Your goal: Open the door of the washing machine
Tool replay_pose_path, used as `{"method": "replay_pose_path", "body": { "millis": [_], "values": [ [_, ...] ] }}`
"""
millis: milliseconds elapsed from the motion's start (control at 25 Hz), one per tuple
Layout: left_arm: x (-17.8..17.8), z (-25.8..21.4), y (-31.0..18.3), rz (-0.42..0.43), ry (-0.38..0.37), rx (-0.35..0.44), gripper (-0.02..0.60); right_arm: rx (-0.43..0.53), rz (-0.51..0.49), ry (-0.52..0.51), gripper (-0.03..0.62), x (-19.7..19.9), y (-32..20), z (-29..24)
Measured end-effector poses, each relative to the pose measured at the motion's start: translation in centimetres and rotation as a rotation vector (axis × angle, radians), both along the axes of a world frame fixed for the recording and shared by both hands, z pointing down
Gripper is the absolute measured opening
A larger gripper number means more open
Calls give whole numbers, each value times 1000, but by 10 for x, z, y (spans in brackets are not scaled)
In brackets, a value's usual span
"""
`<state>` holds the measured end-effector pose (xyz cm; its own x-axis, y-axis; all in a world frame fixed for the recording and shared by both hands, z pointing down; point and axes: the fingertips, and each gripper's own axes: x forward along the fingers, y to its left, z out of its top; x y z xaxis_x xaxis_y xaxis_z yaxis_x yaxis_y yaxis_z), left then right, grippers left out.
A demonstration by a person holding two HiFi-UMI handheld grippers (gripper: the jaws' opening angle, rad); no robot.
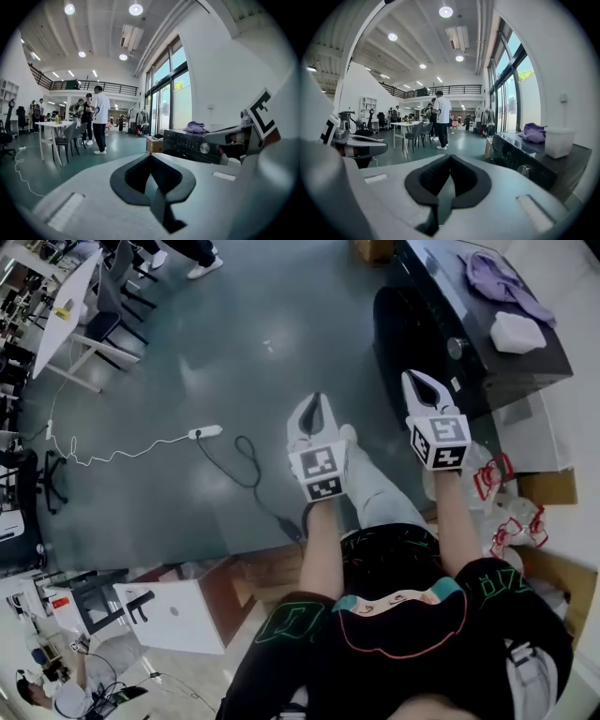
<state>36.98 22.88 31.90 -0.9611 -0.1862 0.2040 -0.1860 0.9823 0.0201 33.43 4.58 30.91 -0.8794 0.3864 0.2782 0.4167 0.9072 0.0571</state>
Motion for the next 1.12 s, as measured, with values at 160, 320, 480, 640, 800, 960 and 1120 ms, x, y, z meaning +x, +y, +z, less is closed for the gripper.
{"method": "replay_pose_path", "body": {
  "millis": [160,320,480,640,800,960,1120],
  "values": [
    [-83,14,0,23,62,3,11,4,9,75,3,-77,4,26],
    [-197,3,-15,103,143,-44,11,-65,100,156,3,-190,-17,26],
    [-270,-23,-38,227,184,-90,11,-108,228,185,3,-255,-47,-1],
    [-330,-35,-75,326,177,-113,11,-104,279,173,3,-298,-67,-16],
    [-351,-25,-111,429,215,-127,11,-91,360,206,3,-306,-102,-12],
    [-372,-11,-135,511,253,-149,11,-89,428,236,3,-316,-121,-1],
    [-392,17,-158,622,318,-190,11,-129,509,293,3,-328,-135,28]
  ]
}}
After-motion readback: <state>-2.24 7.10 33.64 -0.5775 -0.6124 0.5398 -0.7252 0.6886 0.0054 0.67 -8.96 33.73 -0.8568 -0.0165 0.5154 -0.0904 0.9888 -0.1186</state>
